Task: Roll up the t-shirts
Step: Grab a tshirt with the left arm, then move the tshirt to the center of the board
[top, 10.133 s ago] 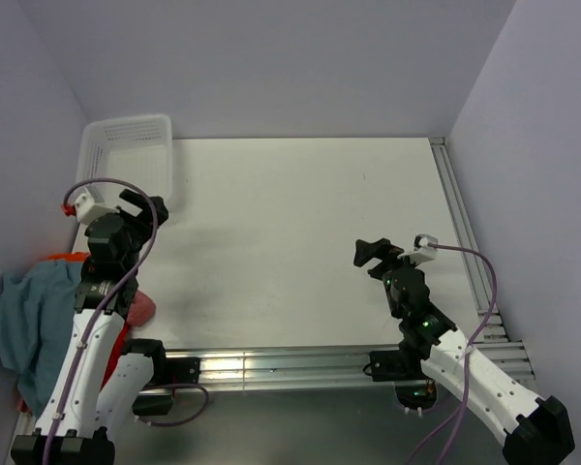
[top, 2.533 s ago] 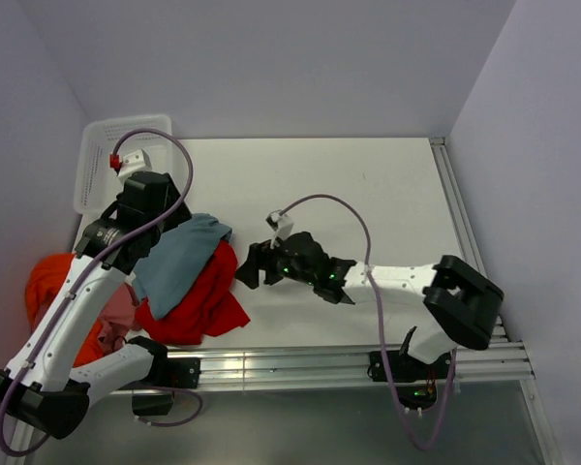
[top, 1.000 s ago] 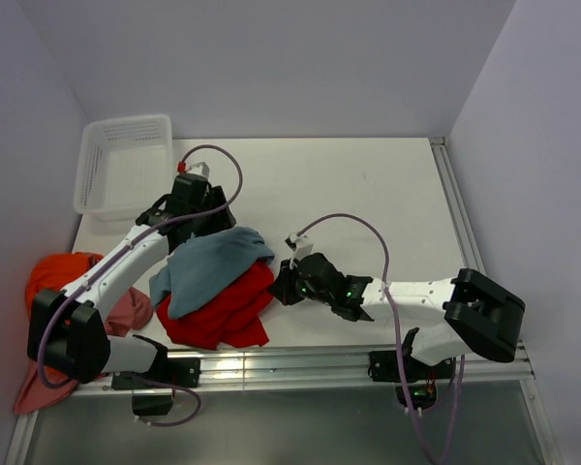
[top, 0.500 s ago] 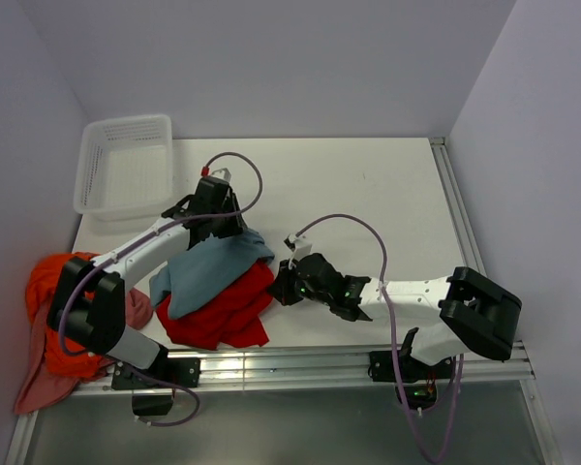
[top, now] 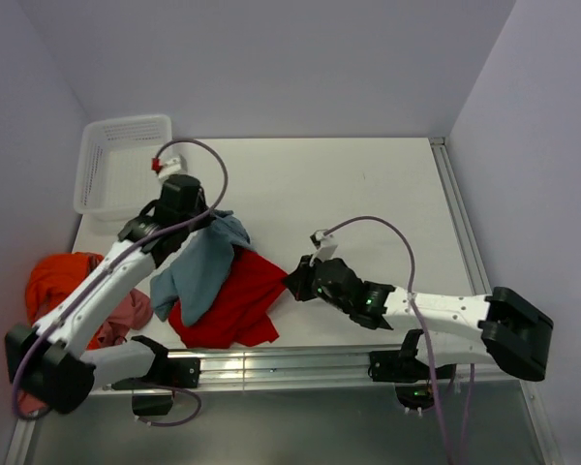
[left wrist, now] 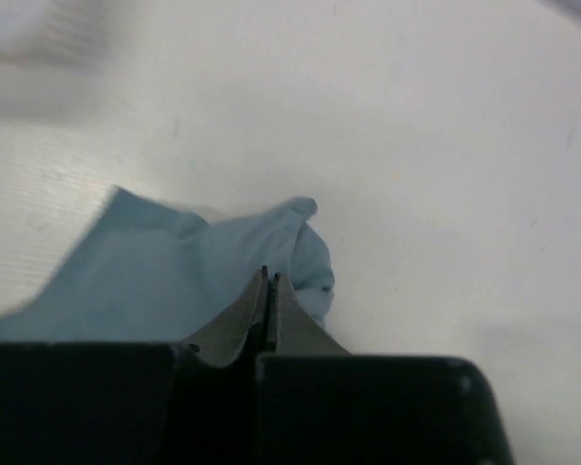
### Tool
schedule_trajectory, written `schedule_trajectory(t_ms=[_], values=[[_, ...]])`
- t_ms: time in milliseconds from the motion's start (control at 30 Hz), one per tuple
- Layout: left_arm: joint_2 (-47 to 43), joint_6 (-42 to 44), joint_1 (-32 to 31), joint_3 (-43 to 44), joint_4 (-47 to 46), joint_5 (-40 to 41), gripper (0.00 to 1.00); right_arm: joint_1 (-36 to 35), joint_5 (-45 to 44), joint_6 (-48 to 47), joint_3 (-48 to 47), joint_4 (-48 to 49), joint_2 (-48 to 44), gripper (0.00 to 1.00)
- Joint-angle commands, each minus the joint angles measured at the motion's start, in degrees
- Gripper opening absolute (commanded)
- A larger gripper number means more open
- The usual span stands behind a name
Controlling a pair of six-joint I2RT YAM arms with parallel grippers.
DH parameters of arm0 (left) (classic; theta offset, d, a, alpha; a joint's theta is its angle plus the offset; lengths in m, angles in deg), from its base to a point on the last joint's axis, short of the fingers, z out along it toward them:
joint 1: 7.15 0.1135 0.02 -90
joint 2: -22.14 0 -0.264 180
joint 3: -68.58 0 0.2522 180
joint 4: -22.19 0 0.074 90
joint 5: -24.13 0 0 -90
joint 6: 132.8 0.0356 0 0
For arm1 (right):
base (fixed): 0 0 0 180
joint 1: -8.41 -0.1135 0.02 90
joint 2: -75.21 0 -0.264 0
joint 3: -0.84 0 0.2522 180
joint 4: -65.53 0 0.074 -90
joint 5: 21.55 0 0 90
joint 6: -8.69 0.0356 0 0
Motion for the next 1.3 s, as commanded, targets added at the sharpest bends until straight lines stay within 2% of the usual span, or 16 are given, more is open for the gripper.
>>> schedule_trajectory(t_ms=[0, 133, 367, 433, 567, 633, 833, 933, 967, 1000, 1067, 1200, 1267], values=[[-10.68, -0.88, 2.27, 1.49, 5.79, 10.83, 0.00, 0.65, -10.65, 1.59, -0.28, -3.92, -8.60, 0.00], [-16.24, 0.28, 8.07, 2.63, 11.76, 15.12, 0.00, 4.25, -11.63, 1.15, -5.81, -11.31, -13.28, 0.00], [-22.48, -0.43, 9.93, 11.41, 23.46, 23.30, 0.00, 12.16, -8.64, -1.66, -17.50, -16.16, -15.58, 0.00], [-23.80, -0.86, 10.19, 13.26, 27.74, 28.20, 0.00, 13.31, -8.73, -1.75, -21.72, -17.64, -14.97, 0.00], [-25.39, -3.40, 10.28, 19.40, 36.81, 39.37, 0.00, 16.12, -4.51, -2.80, -29.36, -18.09, -10.67, 0.00], [-25.21, -5.87, 10.28, 22.30, 42.50, 45.42, 0.00, 17.18, -4.33, -4.20, -36.56, -21.07, -6.80, 0.00], [-23.63, -10.88, 10.28, 26.88, 50.70, 55.38, 0.01, 20.52, -3.98, -7.55, -54.50, -26.09, 0.50, 0.00], [-23.63, -9.49, 10.28, 27.95, 49.76, 57.33, 0.01, 22.71, -3.11, -7.90, -58.64, -27.06, 1.99, 0.00], [-24.33, -4.26, 10.28, 27.25, 47.22, 56.63, 0.01, 23.24, -2.23, -7.73, -59.08, -27.15, 2.26, 0.00], [-24.68, -2.03, 10.28, 26.55, 41.63, 54.01, 0.01, 23.86, -1.61, -7.73, -59.61, -26.97, 2.61, 0.00], [-25.21, 3.41, 10.28, 23.48, 36.67, 51.36, 0.01, 25.61, -0.29, -7.55, -60.05, -26.88, 3.93, 0.00], [-21.44, 1.24, 10.45, 21.45, 36.12, 51.08, 0.01, 27.82, 5.14, -7.73, -63.99, -27.23, 8.32, 0.00], [-18.89, 2.99, 11.42, 20.39, 34.11, 50.30, 0.01, 28.52, 7.00, -9.04, -66.45, -28.20, 12.34, 0.00]])
